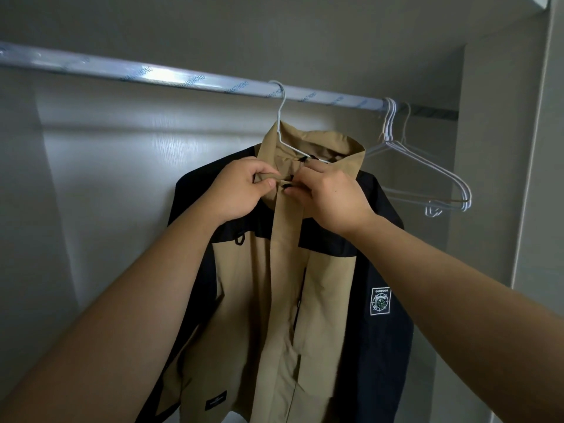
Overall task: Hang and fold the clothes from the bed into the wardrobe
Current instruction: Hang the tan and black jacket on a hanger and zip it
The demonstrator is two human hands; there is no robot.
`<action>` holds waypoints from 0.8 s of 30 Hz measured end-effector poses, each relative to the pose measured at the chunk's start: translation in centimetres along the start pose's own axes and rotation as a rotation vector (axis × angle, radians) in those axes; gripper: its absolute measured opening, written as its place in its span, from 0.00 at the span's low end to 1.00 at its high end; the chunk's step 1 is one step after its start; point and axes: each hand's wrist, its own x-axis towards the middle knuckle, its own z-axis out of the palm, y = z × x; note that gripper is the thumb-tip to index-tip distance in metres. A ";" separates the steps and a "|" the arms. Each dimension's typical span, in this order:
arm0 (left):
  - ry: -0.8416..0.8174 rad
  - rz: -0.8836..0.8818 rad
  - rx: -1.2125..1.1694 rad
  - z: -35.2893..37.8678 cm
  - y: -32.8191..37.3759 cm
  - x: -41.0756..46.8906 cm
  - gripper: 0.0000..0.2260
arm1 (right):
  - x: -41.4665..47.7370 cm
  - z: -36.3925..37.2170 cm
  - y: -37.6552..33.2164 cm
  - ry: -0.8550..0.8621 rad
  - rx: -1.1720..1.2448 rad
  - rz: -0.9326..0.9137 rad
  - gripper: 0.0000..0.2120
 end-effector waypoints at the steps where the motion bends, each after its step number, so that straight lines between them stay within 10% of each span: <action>1: 0.000 -0.001 -0.005 -0.1 0.0 -0.1 0.08 | 0.0 -0.1 -0.1 -0.003 0.003 0.000 0.14; 24: 0.093 0.062 -0.002 0.2 0.4 -0.7 0.06 | 0.9 0.0 -0.5 -0.056 -0.165 0.024 0.16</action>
